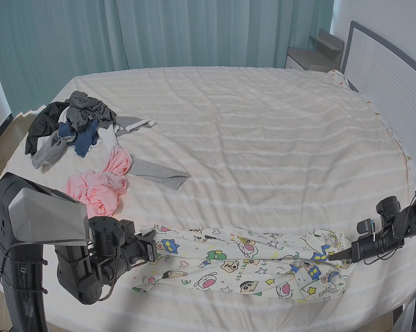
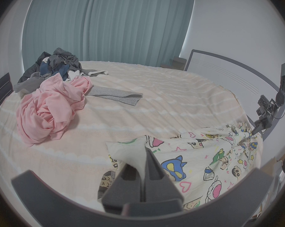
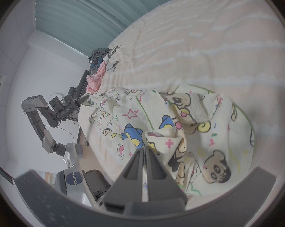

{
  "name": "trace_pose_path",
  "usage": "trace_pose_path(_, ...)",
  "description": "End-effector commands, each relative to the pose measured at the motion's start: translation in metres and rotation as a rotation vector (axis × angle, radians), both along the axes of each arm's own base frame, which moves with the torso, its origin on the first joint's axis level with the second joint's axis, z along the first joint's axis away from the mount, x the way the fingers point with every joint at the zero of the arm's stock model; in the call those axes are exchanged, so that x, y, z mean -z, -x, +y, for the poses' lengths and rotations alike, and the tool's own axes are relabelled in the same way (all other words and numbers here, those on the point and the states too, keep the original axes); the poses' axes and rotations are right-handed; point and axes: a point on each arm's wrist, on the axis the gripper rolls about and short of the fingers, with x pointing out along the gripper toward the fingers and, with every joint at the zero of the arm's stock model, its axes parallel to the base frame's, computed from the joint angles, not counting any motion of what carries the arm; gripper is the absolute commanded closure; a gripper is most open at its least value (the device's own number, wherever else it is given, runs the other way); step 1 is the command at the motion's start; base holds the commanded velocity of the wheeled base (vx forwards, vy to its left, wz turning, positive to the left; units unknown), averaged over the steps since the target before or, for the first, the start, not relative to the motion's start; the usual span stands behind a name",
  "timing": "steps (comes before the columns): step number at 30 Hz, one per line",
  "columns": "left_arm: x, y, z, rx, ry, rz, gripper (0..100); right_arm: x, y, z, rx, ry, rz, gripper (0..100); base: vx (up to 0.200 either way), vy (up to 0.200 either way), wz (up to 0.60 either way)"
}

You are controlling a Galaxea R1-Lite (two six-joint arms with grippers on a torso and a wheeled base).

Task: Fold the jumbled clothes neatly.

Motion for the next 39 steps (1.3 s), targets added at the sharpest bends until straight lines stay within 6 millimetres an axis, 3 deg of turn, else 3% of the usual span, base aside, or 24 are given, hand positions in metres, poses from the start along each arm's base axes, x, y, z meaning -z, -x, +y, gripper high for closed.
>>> trace_pose_path(1, 0.005, -0.005, -0.002, 0.000, 0.006, -0.010, 100, -0.002, 0.001, 0.001, -0.002, -0.002, 0.011, 100, 0.000, 0.000, 0.00)
trace_pose_path(16, 0.013, -0.015, -0.005, -0.047, -0.003, -0.020, 100, -0.002, 0.003, 0.003, -0.009, -0.015, 0.096, 100, 0.000, 0.000, 0.00)
trace_pose_path(17, 0.013, -0.014, -0.005, -0.047, -0.003, -0.016, 0, -0.003, 0.002, 0.004, -0.010, -0.014, 0.110, 100, 0.000, 0.000, 0.00)
trace_pose_path(18, 0.013, -0.014, -0.005, -0.047, -0.003, -0.018, 0, -0.003, 0.003, 0.003, -0.008, -0.015, 0.117, 100, 0.000, 0.000, 0.00)
trace_pose_path(19, 0.013, -0.014, -0.004, -0.049, -0.002, -0.016, 0, -0.002, 0.004, 0.003, -0.008, -0.015, 0.124, 0, 0.000, 0.000, 0.00)
trace_pose_path(29, 0.004, -0.013, -0.002, -0.066, 0.025, -0.032, 0, -0.009, 0.006, -0.001, 0.015, 0.006, 0.108, 0, 0.000, 0.000, 0.00)
trace_pose_path(39, -0.042, 0.011, 0.009, -0.151, 0.318, -0.026, 0, -0.047, -0.005, -0.022, 0.090, 0.037, -0.072, 0, 0.000, 0.000, 0.00)
